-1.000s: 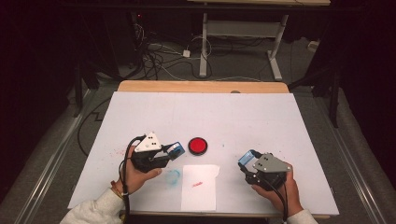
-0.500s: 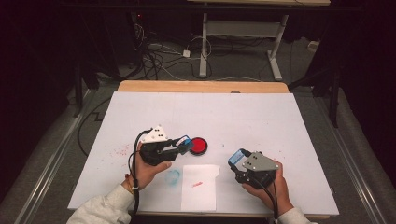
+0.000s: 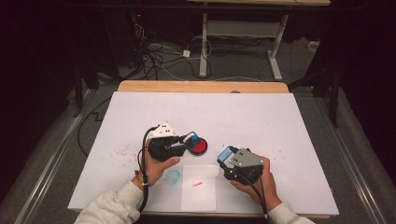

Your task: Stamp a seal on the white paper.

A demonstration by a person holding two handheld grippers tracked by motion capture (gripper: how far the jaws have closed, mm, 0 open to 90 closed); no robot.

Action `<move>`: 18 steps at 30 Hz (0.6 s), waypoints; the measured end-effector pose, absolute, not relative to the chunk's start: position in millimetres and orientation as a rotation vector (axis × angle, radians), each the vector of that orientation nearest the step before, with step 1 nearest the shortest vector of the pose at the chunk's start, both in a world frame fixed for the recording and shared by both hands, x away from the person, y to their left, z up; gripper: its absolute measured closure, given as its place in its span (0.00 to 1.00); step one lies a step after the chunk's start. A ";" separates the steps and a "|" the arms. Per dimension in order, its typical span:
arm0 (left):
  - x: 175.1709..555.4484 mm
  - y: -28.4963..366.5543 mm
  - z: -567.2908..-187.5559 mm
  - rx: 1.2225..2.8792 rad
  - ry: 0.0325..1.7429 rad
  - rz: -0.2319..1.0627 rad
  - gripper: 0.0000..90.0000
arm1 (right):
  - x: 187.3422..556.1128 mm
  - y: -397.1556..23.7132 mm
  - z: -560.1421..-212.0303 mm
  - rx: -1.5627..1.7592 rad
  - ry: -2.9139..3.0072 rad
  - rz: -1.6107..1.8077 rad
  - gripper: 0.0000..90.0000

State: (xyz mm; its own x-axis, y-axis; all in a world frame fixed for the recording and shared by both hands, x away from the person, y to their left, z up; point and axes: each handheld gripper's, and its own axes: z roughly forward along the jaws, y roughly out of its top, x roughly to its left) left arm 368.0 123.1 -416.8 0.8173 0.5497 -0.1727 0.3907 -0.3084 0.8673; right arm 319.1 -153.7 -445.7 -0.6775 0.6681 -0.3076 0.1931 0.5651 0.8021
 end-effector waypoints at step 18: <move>366.5 105.0 -421.1 1.898 0.710 0.156 0.75 | 328.6 -104.4 -449.1 0.697 2.213 1.089 0.45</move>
State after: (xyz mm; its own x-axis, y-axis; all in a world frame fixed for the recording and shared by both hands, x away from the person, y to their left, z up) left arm 366.5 105.0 -421.1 0.8151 0.5401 -0.2092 0.4029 -0.2692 0.8747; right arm 328.6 -104.4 -449.1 -0.7011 0.6638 -0.2605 0.1988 0.5327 0.8227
